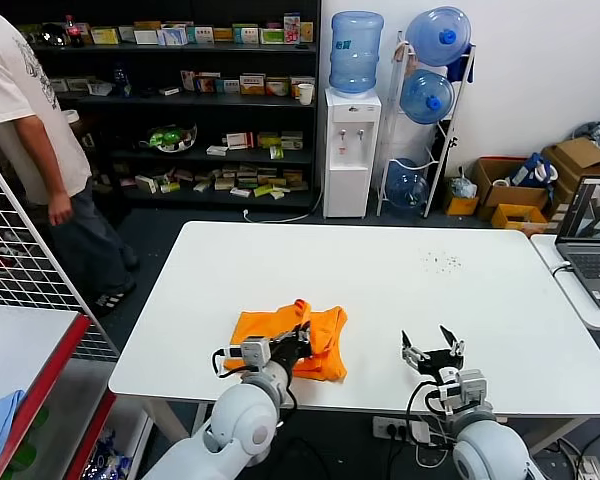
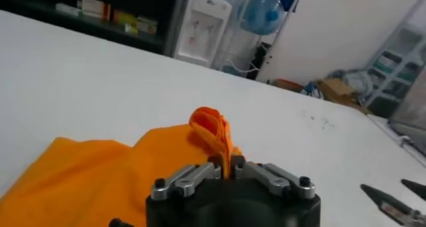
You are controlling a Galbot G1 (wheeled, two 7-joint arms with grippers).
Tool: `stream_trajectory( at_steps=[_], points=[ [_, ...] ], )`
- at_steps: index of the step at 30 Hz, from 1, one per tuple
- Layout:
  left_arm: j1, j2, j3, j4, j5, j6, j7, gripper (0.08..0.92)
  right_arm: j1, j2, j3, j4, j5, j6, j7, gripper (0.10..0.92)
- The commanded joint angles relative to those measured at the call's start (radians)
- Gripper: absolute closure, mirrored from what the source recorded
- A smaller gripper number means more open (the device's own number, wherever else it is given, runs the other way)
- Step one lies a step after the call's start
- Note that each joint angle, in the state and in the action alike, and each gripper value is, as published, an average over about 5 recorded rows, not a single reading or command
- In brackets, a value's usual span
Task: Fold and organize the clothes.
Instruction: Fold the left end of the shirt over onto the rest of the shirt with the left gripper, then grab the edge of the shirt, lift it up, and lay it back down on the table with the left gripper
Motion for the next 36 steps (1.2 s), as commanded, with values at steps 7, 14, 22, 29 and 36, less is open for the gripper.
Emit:
stream_trajectory(
  at_steps=[7, 14, 22, 29, 36],
  points=[
    [0.018, 0.001, -0.014, -0.024, -0.041, -0.145, 0.063, 0.607, 0.001, 0.001, -0.009, -0.001, -0.001, -0.001, -0.001, 0.203],
    [0.057, 0.262, -0.102, -0.039, -0.013, -0.077, 0.141, 0.407, 0.000, 0.001, -0.009, -0.001, -0.005, 0.001, -0.011, 0.203],
    [0.059, 0.413, -0.185, 0.042, -0.036, 0.057, 0.311, 0.199, 0.014, 0.007, -0.023, -0.020, -0.010, 0.008, -0.023, 0.203],
    [0.006, 0.378, -0.206, 0.187, -0.063, 0.088, 0.459, 0.177, 0.007, 0.001, -0.021, -0.018, -0.009, 0.011, -0.029, 0.203],
    [-0.026, 0.317, -0.193, 0.260, -0.058, 0.113, 0.491, 0.177, -0.001, -0.009, -0.012, -0.012, -0.006, 0.012, -0.030, 0.203]
  ],
)
